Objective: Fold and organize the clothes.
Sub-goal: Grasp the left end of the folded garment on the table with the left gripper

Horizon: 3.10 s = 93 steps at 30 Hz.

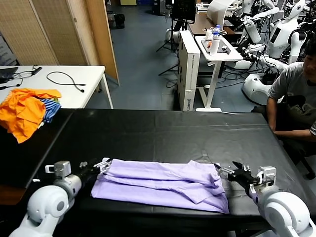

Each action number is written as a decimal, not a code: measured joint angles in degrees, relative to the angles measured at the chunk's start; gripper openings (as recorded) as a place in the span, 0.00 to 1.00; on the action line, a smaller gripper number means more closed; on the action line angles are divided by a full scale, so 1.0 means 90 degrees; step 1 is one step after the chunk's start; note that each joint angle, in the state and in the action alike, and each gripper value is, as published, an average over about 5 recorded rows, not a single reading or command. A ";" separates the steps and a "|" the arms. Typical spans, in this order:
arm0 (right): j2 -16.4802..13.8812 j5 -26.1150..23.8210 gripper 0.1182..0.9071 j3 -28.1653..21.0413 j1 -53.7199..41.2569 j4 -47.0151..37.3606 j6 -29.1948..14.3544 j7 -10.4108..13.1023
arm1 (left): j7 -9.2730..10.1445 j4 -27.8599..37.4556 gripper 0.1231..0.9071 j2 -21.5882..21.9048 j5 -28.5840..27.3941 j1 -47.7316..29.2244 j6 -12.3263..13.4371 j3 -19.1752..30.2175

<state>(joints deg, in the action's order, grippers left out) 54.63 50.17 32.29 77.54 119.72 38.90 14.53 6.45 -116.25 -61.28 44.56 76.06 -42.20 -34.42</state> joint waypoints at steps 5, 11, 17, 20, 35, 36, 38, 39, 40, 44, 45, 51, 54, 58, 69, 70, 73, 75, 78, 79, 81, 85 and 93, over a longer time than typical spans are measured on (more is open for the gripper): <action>0.0191 -0.0033 1.00 -0.0310 -0.0277 -0.0318 0.0000 0.0044 | -0.0009 0.0114 1.00 -0.0066 -0.0020 -0.0017 0.0000 0.0020; 0.0300 -0.0104 1.00 -0.0461 -0.0374 -0.0505 0.0002 0.0015 | -0.0016 0.0258 1.00 -0.0096 -0.0003 -0.0067 0.0000 -0.0006; 0.0345 -0.0138 0.99 -0.0504 -0.0385 -0.0587 0.0004 -0.0003 | 0.0110 0.0455 1.00 -0.0170 0.0079 -0.0256 0.0122 0.0002; 0.0379 -0.0158 0.96 -0.0527 -0.0393 -0.0612 0.0006 -0.0005 | 0.0130 0.0543 1.00 -0.0224 0.0097 -0.0353 0.0173 0.0050; 0.0445 -0.0223 0.38 -0.0534 -0.0370 -0.0627 0.0027 -0.0020 | 0.0117 0.0672 0.18 -0.0371 0.0009 -0.0286 0.0214 0.0140; 0.0459 -0.0253 0.31 -0.0531 -0.0369 -0.0632 0.0013 -0.0021 | 0.0113 0.0670 0.13 -0.0380 -0.0010 -0.0278 0.0215 0.0141; 0.0501 -0.0347 0.16 -0.0532 -0.0370 -0.0647 -0.0034 -0.0015 | 0.0104 0.0676 0.06 -0.0397 -0.0068 -0.0286 0.0223 0.0149; 0.0532 -0.0413 0.11 -0.0538 -0.0373 -0.0657 -0.0069 -0.0009 | 0.0097 0.0689 0.05 -0.0404 -0.0111 -0.0301 0.0233 0.0154; 0.0568 -0.0485 0.07 -0.0548 -0.0377 -0.0670 -0.0108 -0.0003 | 0.0081 0.0708 0.05 -0.0409 -0.0169 -0.0322 0.0251 0.0162; 0.0731 -0.0718 0.03 -0.0588 -0.0414 -0.0729 -0.0227 0.0031 | -0.0047 0.0814 0.05 -0.0420 -0.0542 -0.0436 0.0424 0.0228; 0.0771 -0.0750 0.03 -0.0596 -0.0429 -0.0743 -0.0241 0.0039 | -0.0068 0.0837 0.05 -0.0422 -0.0621 -0.0467 0.0463 0.0245; 0.0891 -0.0719 0.13 -0.0600 -0.0464 -0.0751 -0.0224 -0.0100 | -0.0077 0.0960 0.05 -0.0445 -0.0744 -0.0652 0.0522 0.0278; 0.0826 -0.0684 0.34 -0.0529 -0.0403 -0.0665 -0.0186 -0.0298 | -0.0118 0.0936 0.05 -0.0456 -0.0768 -0.0643 0.0519 0.0261; 0.0657 -0.0625 0.62 -0.0377 -0.0272 -0.0498 -0.0183 -0.0486 | -0.0196 0.0787 0.17 -0.0455 -0.0889 -0.0512 0.0522 0.0169; 0.0375 -0.0440 1.00 0.0102 0.0090 -0.0019 -0.0177 -0.0563 | -0.0179 0.0254 0.94 -0.0533 -0.0905 0.0101 0.0539 -0.0273; 0.0372 -0.0441 1.00 0.0114 0.0099 0.0002 -0.0176 -0.0564 | -0.0179 0.0237 0.97 -0.0570 -0.0926 0.0149 0.0545 -0.0292; 0.0363 -0.0441 1.00 0.0141 0.0110 0.0045 -0.0174 -0.0564 | -0.0184 0.0220 1.00 -0.0694 -0.1019 0.0259 0.0578 -0.0336; 0.0361 -0.0442 1.00 0.0152 0.0114 0.0062 -0.0173 -0.0563 | -0.0194 0.0217 1.00 -0.0790 -0.1091 0.0317 0.0605 -0.0356; 0.0359 -0.0443 1.00 0.0161 0.0120 0.0078 -0.0171 -0.0562 | -0.0211 0.0200 1.00 -0.0947 -0.1195 0.0390 0.0648 -0.0368; 0.0359 -0.0443 1.00 0.0163 0.0121 0.0083 -0.0171 -0.0562 | -0.0217 0.0194 1.00 -0.0999 -0.1225 0.0411 0.0662 -0.0369; 0.0358 -0.0443 1.00 0.0168 0.0123 0.0089 -0.0171 -0.0561 | -0.0227 0.0186 1.00 -0.1089 -0.1267 0.0444 0.0683 -0.0370; 0.0361 -0.0446 1.00 0.0181 0.0136 0.0095 -0.0171 -0.0561 | -0.0261 0.0180 1.00 -0.1229 -0.1330 0.0507 0.0732 -0.0375; 0.0391 -0.0457 1.00 0.0169 0.0169 0.0105 -0.0177 -0.0560 | -0.0331 0.0195 0.90 -0.1462 -0.1405 0.0614 0.0824 -0.0399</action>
<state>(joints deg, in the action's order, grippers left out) 58.15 46.06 33.81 79.06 120.67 37.31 9.49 3.47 -114.50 -74.43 31.92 81.58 -34.78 -38.01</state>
